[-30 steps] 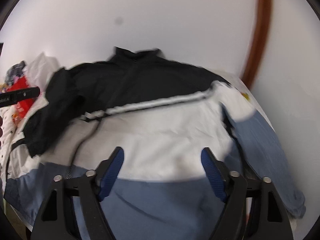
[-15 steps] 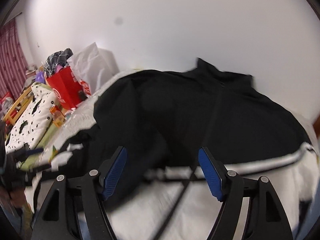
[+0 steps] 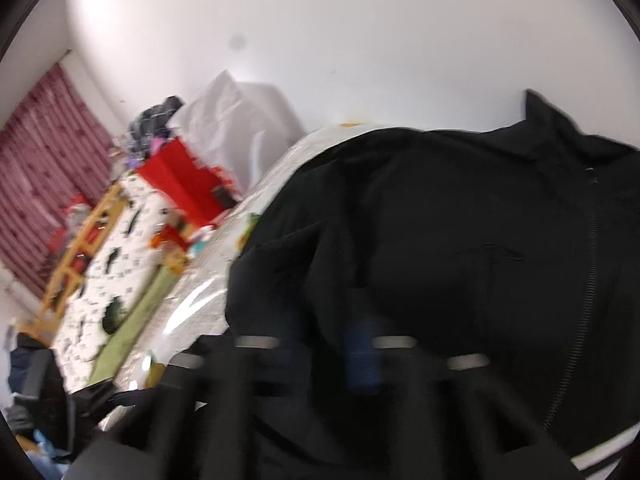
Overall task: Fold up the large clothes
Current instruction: 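Move the right tool over to the blue sleeve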
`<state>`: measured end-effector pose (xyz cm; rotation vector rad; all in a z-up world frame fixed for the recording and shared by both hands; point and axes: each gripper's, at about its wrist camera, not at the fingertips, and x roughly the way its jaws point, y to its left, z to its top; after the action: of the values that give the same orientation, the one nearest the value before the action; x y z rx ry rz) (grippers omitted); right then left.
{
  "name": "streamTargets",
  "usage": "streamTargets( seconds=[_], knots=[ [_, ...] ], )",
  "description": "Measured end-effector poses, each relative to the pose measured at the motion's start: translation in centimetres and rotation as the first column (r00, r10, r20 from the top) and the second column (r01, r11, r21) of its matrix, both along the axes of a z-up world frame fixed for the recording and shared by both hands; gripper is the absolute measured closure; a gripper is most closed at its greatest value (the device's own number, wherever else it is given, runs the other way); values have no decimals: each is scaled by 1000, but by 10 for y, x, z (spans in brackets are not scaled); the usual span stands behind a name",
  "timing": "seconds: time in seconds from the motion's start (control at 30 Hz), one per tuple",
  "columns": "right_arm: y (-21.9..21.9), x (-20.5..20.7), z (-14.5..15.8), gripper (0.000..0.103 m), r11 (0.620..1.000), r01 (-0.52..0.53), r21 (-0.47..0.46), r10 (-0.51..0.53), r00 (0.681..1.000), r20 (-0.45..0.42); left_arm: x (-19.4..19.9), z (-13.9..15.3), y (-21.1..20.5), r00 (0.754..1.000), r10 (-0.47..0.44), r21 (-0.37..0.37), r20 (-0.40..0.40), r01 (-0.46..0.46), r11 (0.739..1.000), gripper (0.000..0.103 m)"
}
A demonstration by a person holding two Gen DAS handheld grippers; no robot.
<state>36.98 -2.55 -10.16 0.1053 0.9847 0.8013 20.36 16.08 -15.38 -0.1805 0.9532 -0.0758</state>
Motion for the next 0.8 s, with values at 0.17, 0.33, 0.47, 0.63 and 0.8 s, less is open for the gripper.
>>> streamTargets(
  seconds=[0.17,0.33,0.47,0.63,0.8],
  knots=[
    [-36,-15,24,101,994,99,43,-104,982,155,0,-3,-5,1000,12,67,-9,-11,998,22],
    [-98,-12,30,101,947,322,14,-318,926,205,1,-3,-5,1000,19,72,-20,-17,997,22],
    [-135,-1,16,101,878,478,-37,-465,868,174,2,-2,-6,999,29,75,-30,-27,997,22],
    [-145,0,0,95,821,544,-173,-520,838,166,-1,2,-5,997,60,77,-45,-56,995,22],
    [-130,-37,12,47,831,505,-231,-456,858,237,-10,12,-7,996,83,94,-31,-80,992,22]
  ],
)
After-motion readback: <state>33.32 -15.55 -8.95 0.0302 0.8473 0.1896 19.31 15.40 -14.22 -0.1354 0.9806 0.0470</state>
